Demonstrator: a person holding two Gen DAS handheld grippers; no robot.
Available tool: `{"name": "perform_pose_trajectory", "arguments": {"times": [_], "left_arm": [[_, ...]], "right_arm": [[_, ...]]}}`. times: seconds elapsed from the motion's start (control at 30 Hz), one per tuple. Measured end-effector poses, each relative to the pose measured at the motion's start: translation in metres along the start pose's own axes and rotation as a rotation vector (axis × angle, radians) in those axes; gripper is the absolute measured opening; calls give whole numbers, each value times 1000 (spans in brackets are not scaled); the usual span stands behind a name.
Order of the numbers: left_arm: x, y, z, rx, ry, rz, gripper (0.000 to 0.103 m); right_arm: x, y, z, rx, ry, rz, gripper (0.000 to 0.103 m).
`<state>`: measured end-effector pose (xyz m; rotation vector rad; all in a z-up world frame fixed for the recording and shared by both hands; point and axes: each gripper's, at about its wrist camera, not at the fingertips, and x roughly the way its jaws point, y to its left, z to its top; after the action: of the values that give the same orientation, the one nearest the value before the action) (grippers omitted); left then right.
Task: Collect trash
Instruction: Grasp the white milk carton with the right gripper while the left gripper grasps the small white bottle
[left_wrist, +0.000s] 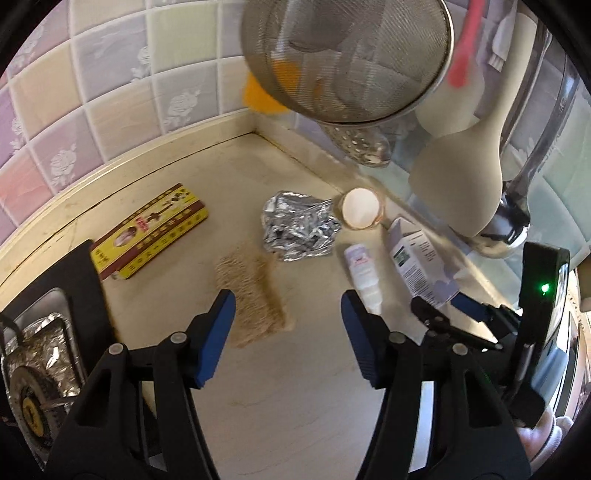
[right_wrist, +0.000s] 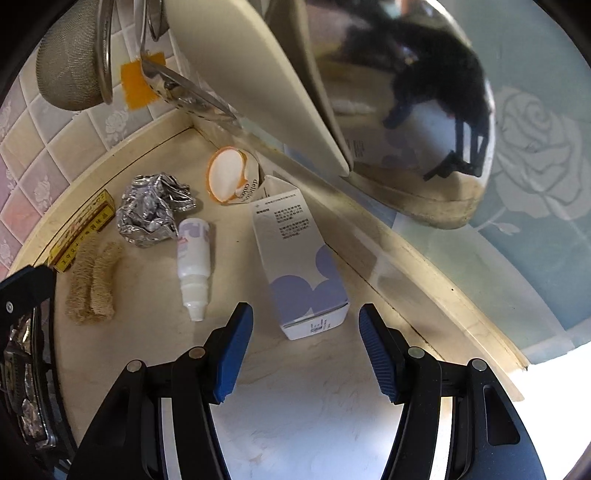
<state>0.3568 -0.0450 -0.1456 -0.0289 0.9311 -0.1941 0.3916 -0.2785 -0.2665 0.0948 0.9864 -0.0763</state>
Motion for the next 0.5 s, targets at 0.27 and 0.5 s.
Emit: {"name": "perform_pose_trajectory", "arguments": {"times": [0.27, 0.5], "left_arm": [[27, -13, 7, -2, 42, -37, 57], [53, -25, 10, 3, 86, -64, 57]], "right_arm": [[12, 0, 7, -53, -10, 33, 47], [4, 4, 6, -74, -26, 31, 36]]}}
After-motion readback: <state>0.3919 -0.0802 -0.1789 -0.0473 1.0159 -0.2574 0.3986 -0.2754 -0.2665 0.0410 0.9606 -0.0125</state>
